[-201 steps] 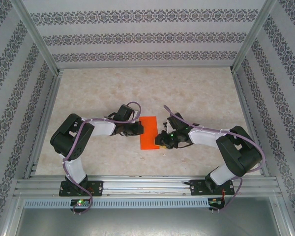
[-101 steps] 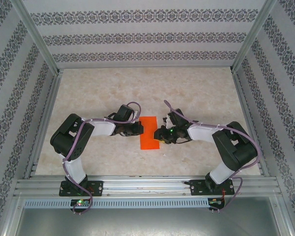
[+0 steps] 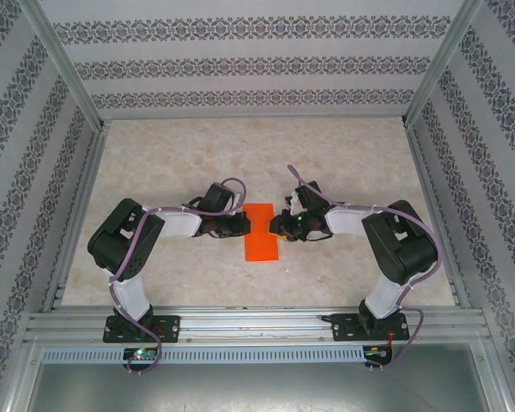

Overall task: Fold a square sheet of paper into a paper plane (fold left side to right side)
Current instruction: Fold the triangle a second time at the center of the table.

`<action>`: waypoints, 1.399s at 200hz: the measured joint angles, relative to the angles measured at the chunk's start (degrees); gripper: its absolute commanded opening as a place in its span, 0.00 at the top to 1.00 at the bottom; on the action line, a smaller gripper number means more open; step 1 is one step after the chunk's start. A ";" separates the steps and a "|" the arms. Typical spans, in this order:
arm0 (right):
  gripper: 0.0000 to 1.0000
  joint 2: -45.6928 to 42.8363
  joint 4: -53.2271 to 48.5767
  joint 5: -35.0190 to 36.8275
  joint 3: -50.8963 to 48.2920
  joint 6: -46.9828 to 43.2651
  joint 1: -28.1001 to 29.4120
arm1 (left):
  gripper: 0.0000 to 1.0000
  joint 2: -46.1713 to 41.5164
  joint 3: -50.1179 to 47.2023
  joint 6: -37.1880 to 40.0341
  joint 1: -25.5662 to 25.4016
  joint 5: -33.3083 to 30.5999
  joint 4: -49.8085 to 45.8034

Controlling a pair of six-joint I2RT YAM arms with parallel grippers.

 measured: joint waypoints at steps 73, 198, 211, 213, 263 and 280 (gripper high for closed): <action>1.00 0.63 0.46 -2.51 0.50 -1.05 -1.09 | 0.82 -1.42 -0.02 0.83 0.00 -0.26 -1.86; 1.00 -0.24 0.68 -5.46 0.31 4.94 -1.46 | 0.35 -27.23 -8.57 15.67 -16.39 -12.31 -7.02; 1.00 -0.35 0.68 -5.46 0.31 5.14 -1.46 | 0.34 -27.26 -8.57 16.70 -19.74 -15.26 -8.00; 1.00 -0.35 0.68 -5.46 0.31 5.16 -1.46 | 0.34 -27.21 -8.57 16.90 -20.28 -15.80 -8.15; 1.00 -0.59 0.66 -5.44 0.22 5.16 -1.46 | 0.29 -19.93 -2.36 19.63 -29.62 -29.92 -13.51; 1.00 -0.83 0.63 -5.44 0.09 5.16 -1.46 | 0.27 -16.31 0.76 20.50 -31.58 -34.23 -14.93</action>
